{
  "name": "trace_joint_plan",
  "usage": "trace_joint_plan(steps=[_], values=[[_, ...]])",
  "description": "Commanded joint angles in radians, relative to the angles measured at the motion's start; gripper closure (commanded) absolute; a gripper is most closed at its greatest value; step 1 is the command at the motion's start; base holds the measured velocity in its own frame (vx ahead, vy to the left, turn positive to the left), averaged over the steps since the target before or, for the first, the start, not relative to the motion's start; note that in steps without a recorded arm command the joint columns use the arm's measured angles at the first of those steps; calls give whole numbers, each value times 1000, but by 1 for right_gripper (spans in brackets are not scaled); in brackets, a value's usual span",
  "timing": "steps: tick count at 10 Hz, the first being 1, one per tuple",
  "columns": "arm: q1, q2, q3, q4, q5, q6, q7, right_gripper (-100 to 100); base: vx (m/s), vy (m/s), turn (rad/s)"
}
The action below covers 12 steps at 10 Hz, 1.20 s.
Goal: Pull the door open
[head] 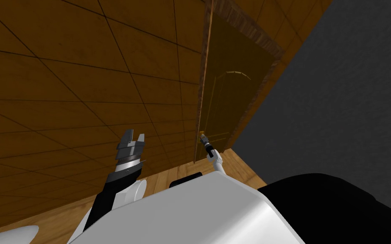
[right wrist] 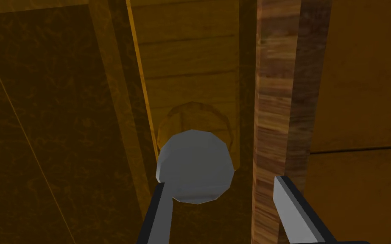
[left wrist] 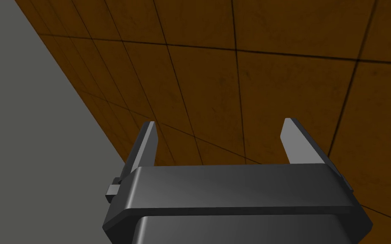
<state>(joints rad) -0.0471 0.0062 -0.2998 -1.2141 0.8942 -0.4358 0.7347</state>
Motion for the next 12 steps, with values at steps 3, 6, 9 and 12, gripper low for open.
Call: trace_joint_plan(steps=[3, 6, 9, 12], values=[[-1, 0, 1, 1, 0, 2, -1, 100, -1, -1, 0], [4, -30, 3, -8, 3, -1, -4, -100, -38, 18, 5], [5, -43, 7, -19, 7, -2, -8, -100, -173, 46, -21], [6, -21, 11, -32, 11, -3, -13, -100, -205, -73, -37]])
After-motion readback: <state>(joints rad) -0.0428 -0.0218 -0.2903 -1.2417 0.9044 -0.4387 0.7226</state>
